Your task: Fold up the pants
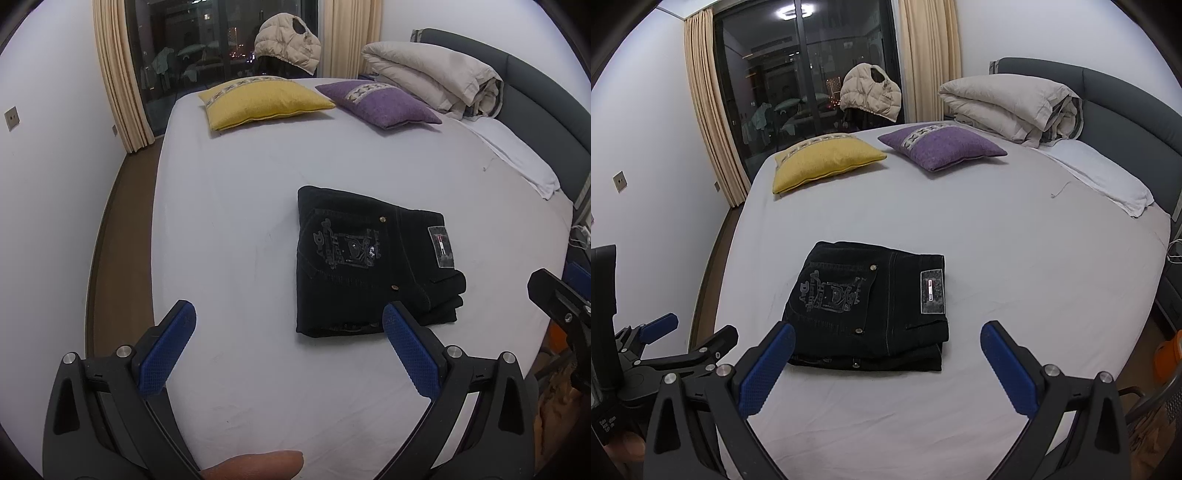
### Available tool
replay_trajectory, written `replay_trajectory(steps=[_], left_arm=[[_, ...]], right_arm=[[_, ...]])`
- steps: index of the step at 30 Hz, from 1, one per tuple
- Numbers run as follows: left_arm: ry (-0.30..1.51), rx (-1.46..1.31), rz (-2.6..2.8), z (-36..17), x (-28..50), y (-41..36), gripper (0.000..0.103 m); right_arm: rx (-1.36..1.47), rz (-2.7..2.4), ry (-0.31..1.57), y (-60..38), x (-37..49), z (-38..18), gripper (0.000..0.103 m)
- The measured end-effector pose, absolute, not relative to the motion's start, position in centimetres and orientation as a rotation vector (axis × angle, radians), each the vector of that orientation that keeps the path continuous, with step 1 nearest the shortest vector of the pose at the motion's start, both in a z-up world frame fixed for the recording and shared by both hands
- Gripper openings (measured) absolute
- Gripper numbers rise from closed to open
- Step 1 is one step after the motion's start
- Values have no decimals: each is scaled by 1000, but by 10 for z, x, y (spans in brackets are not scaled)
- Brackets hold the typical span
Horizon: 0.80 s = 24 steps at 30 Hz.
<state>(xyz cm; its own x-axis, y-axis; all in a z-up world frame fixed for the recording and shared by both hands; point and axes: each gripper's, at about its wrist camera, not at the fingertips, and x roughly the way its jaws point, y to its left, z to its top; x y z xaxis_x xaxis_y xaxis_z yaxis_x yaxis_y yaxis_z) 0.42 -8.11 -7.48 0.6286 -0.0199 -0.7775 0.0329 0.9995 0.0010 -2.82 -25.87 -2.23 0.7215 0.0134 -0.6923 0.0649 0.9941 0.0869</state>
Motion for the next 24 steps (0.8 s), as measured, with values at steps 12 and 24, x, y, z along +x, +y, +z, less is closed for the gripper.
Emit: replay_trajectory(steps=[12,24], left_arm=[[887,11,-34,-76,4,-83,103],[880,8,-35,-75,2,-87,103]], right_arm=[[108,-29,779,-256,-30,-25,103],[108,-30,780,-255,-30,-26,103]])
